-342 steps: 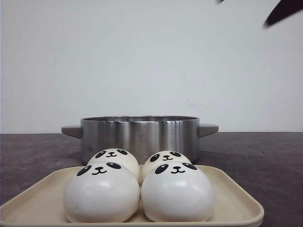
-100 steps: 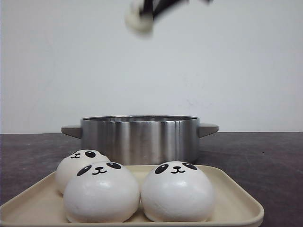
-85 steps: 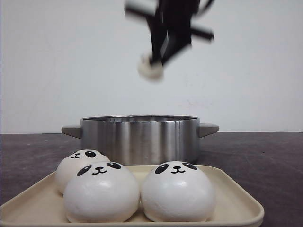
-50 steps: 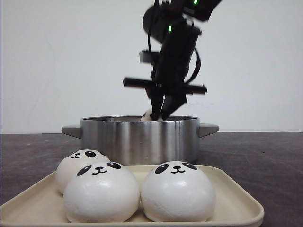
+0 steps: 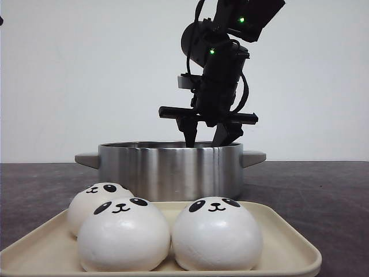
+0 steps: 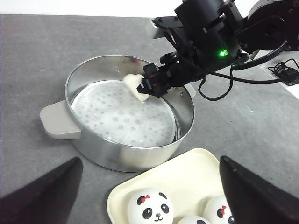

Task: Steam buns
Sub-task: 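Lift the bun with the right gripper into the steel pot and release, then lower the left gripper onto a panda bun at the tray edge and grasp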

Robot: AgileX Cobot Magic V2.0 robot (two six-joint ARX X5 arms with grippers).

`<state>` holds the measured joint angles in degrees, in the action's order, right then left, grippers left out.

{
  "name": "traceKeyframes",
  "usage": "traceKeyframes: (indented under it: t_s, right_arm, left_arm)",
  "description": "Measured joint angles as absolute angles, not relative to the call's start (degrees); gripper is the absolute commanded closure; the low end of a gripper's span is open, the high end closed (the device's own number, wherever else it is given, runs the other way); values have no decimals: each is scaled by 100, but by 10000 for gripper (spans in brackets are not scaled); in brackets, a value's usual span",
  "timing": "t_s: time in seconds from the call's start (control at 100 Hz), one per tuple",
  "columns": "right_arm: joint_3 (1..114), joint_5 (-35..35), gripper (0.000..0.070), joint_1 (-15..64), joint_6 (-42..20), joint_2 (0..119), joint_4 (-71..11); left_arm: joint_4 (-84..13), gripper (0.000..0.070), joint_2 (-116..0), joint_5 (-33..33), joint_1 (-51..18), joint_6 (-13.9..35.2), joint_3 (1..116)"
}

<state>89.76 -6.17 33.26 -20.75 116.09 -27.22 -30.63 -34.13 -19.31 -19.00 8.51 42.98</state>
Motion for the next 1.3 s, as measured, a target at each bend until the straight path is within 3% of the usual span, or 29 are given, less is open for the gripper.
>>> traceKeyframes:
  t_s: [0.06, 0.14, 0.27, 0.51, 0.76, 1.02, 1.3]
  right_arm:
    - [8976, -532, 491, 3326, -2075, 11609, -2729]
    - [8976, -314, 700, 3321, -2045, 11561, -2766]
    - [8973, -290, 697, 3376, -1859, 10989, -2845]
    - [9100, -491, 697, 4147, -1778, 8576, -3114]
    - [9102, -1573, 698, 5522, -1734, 6849, -3682]
    - [9102, -2746, 697, 6263, -1739, 6036, -4139]
    - [9091, -2995, 697, 6294, -1900, 5933, -4703]
  left_arm:
    - [-3065, 157, -3413, -1931, -1900, 851, 4298]
    - [-3092, 157, -3413, -1931, -1900, 851, 4298]
    - [-3148, 156, -3463, -1931, -1903, 915, 4298]
    - [-3197, 147, -4145, -1846, -2340, 1190, 4298]
    - [-3103, 149, -5592, -1321, -3299, 1559, 4298]
    - [-2757, 149, -7255, -1186, -3721, 2095, 4305]
    - [-2270, 148, -8241, -1179, -3726, 2526, 4368]
